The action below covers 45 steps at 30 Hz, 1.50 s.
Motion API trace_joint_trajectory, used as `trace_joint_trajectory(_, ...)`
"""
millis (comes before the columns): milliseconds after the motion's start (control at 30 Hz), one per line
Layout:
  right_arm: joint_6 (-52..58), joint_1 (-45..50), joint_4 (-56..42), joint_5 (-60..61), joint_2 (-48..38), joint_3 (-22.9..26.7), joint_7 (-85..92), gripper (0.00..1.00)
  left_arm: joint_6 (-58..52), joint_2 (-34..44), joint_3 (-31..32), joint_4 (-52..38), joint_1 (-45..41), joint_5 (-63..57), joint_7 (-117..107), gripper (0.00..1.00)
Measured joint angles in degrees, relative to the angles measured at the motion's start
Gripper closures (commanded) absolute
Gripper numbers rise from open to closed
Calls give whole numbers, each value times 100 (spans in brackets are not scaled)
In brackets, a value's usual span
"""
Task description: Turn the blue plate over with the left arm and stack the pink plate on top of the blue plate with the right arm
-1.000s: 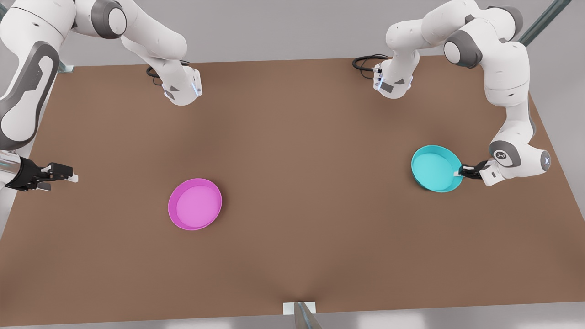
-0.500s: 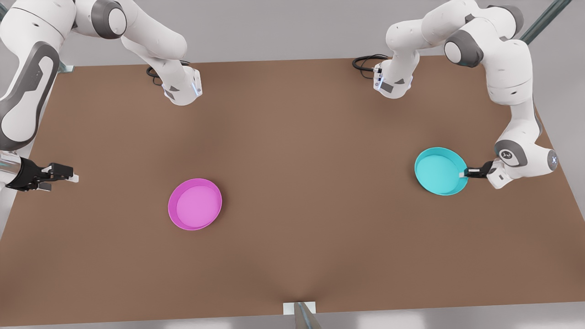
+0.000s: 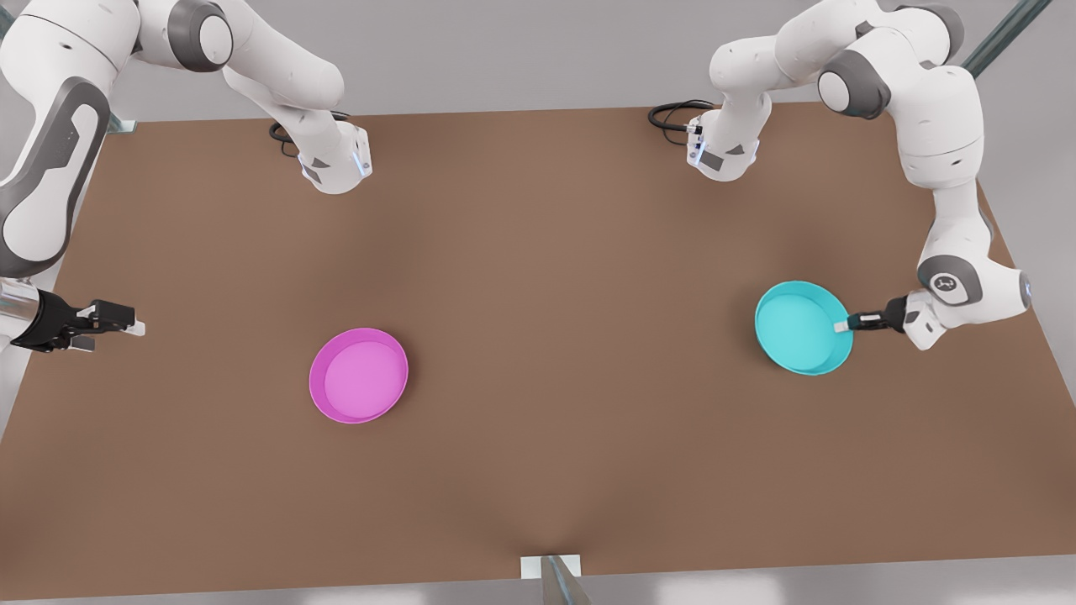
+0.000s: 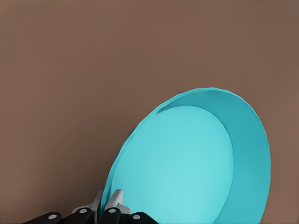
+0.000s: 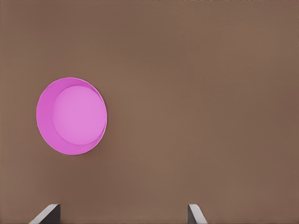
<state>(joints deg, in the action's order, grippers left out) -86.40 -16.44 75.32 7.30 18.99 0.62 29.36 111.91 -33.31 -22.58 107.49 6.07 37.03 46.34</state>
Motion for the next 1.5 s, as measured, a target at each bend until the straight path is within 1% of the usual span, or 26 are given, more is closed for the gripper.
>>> trace_joint_trajectory(267,0,1,0,9,-9,0,0,0,33,72,73,-104,-6,142,-150,79)
trace_joint_trajectory(300,0,-1,0,9,-9,0,0,0,84,156,191,-156,-62,146,-244,79)
trace_joint_trajectory(633,0,0,0,0,-1,0,0,0,377,652,608,-175,-1003,58,-2171,79)
trace_joint_trajectory(767,0,0,0,0,-8,0,0,0,348,871,1086,-536,-1014,-10,-2898,79)
trace_joint_trajectory(833,0,8,9,-40,-16,0,33,0,361,1048,1506,-597,-1029,-104,-3549,79)
trace_joint_trajectory(967,0,131,30,-316,-53,-34,69,0,361,1135,2596,-1081,-1036,-673,-5397,79)
trace_joint_trajectory(1033,-5,102,15,-356,-27,-18,70,0,359,1134,2956,-1265,-1033,-1025,-5789,79)
trace_joint_trajectory(1133,-99,203,-442,-365,-2,-37,90,0,341,1188,3221,-1521,-1137,-1395,-6104,79)
trace_joint_trajectory(1167,-177,508,-492,-841,-9,-42,44,0,347,1155,3419,-1655,-1157,-1522,-6134,79)
trace_joint_trajectory(1200,-166,976,-487,-1421,0,-21,-4,0,347,1139,3478,-1817,-1301,-1667,-6283,79)
trace_joint_trajectory(1233,-107,1001,-475,-1463,-8,-19,-465,0,347,1073,3473,-2036,-1610,-1824,-6456,79)
trace_joint_trajectory(1267,359,978,-462,-1457,-17,-30,-1086,0,349,912,3472,-2285,-1923,-2030,-6680,79)
trace_joint_trajectory(1300,578,1024,-481,-1457,-54,-272,-1363,0,353,646,3472,-2720,-2238,-2290,-6962,79)
trace_joint_trajectory(1333,620,1076,-478,-1443,-127,-342,-1363,0,353,521,3471,-2947,-2347,-2497,-6981,79)
trace_joint_trajectory(1367,501,1321,-247,-1499,-434,-248,-1386,0,360,372,3455,-3232,-2617,-2734,-6957,79)
trace_joint_trajectory(1400,-47,2078,690,-1445,-1023,471,-1373,0,361,183,3471,-3586,-2856,-3129,-6948,79)
trace_joint_trajectory(1433,-765,1966,1536,-1384,-1442,641,-1314,0,369,78,3477,-3791,-3009,-3533,-6848,79)
trace_joint_trajectory(1500,-800,1528,1751,-1414,-1514,621,-1307,0,353,61,3473,-3889,-3235,-4267,-5438,79)
